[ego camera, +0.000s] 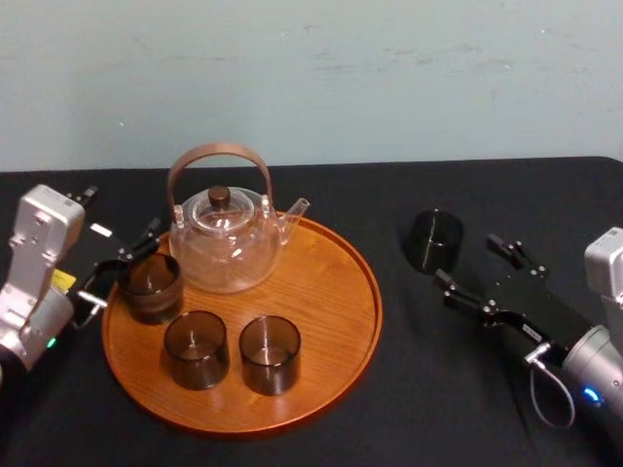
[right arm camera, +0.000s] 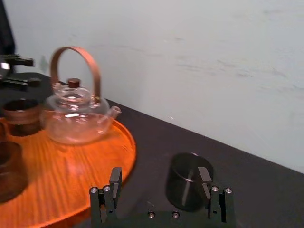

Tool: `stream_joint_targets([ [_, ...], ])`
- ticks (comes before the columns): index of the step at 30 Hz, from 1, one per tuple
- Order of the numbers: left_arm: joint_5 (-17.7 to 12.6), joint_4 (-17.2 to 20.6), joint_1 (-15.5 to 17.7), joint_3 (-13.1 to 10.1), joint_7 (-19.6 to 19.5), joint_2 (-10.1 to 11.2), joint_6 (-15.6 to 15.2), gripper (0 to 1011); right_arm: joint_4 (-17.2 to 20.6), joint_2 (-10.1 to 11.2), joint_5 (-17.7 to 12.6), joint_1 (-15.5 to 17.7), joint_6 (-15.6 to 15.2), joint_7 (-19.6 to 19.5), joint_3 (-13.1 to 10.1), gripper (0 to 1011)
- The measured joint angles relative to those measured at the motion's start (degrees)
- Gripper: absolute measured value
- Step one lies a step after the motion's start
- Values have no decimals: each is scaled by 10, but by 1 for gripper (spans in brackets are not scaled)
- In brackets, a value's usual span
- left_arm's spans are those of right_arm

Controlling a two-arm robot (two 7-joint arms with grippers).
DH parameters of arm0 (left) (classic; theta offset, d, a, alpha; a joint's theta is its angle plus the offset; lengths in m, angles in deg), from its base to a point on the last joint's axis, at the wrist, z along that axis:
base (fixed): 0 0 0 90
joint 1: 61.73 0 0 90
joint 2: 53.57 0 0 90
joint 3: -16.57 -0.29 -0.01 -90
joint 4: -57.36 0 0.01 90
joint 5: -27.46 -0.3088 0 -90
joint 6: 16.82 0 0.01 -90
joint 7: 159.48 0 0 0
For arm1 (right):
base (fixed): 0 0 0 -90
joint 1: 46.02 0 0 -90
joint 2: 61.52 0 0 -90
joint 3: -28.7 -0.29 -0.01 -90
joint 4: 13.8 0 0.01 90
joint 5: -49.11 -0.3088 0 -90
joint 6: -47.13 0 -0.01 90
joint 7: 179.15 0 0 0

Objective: Pick up the glass from the table and place it on the tray.

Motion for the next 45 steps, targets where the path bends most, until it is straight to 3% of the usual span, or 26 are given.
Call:
stream_joint_targets([
  [12, 0, 0, 0, 0, 0, 0, 0, 1001, -44, -19, -1, -27, -24, 5, -19, 1002],
  [19, 0, 0, 0, 0, 0, 0, 0, 1001, -90, -34, 8, -70, -38, 11, -8, 1002],
  [29, 0, 0, 0, 0, 0, 0, 0, 1001, -147, -51, 22, -119, -33, 22, 7, 1002],
  [45, 0, 0, 0, 0, 0, 0, 0, 1001, -176, -59, 21, -137, -24, 32, 10, 1002],
])
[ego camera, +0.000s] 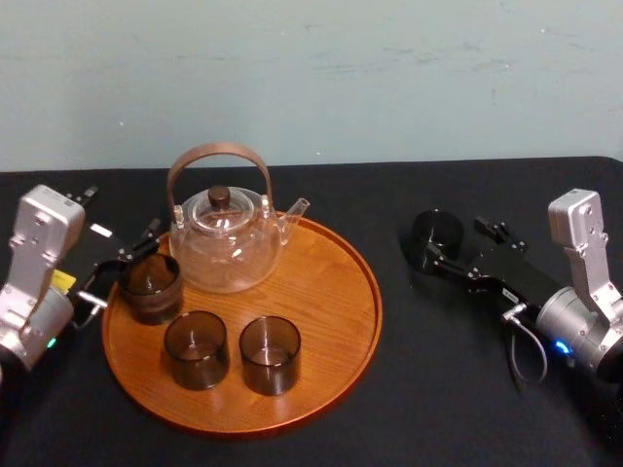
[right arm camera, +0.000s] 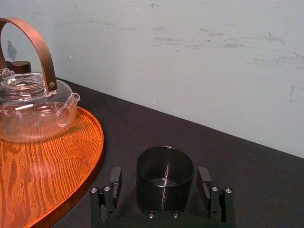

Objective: Pick up the glass from the table and place it on the tray.

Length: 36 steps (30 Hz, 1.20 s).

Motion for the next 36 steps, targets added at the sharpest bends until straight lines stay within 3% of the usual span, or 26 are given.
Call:
stream_joint_targets([
  [12, 0, 0, 0, 0, 0, 0, 0, 1001, -22, -4, -3, -14, 2, 4, 0, 1002],
  [36, 0, 0, 0, 0, 0, 0, 0, 1001, -123, -30, 2, -82, 17, 24, 17, 1002],
])
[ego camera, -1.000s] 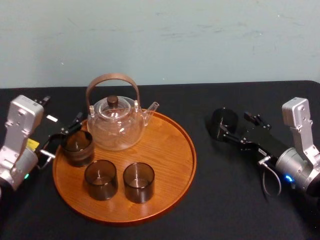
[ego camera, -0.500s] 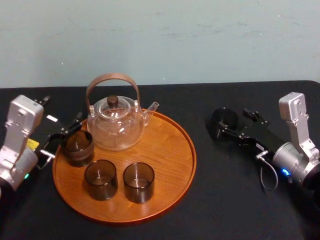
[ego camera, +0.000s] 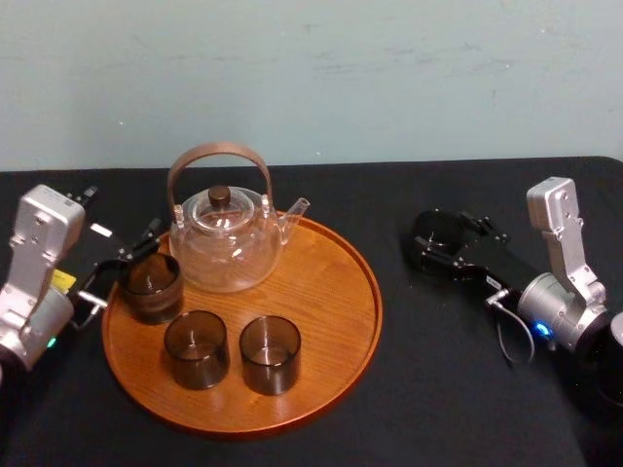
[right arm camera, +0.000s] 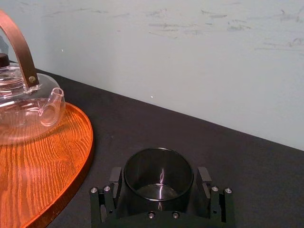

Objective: Pick up the glass from the table and place it on the tray.

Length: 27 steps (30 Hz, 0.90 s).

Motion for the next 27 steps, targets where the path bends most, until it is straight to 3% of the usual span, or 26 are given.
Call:
stream_joint_targets([
  [11, 0, 0, 0, 0, 0, 0, 0, 1001, -44, -12, -2, -25, 8, 10, 4, 1002],
  [27, 0, 0, 0, 0, 0, 0, 0, 1002, -48, -14, -1, -28, 11, 11, 6, 1002],
])
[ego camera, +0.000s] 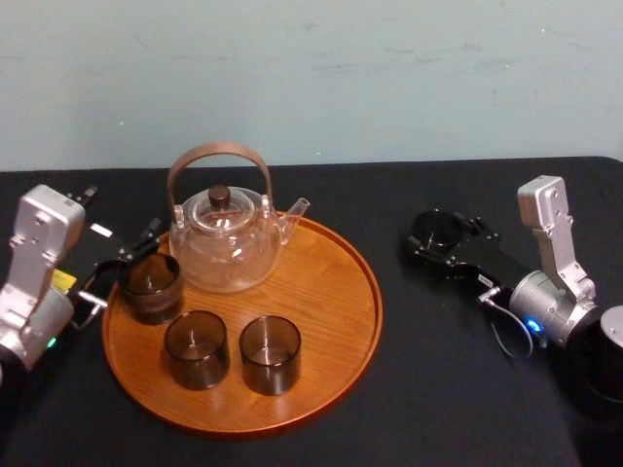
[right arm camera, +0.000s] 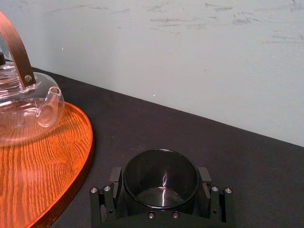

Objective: Pick up the glass from the table and place it on the tray.

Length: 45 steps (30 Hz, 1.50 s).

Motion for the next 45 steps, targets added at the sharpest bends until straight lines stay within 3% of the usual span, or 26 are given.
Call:
stream_joint_targets([
  [7, 0, 0, 0, 0, 0, 0, 0, 1001, 0, 0, 0, 0, 0, 0, 0, 904],
  [45, 0, 0, 0, 0, 0, 0, 0, 1001, 1, 1, -1, 1, -1, -1, -1, 903],
])
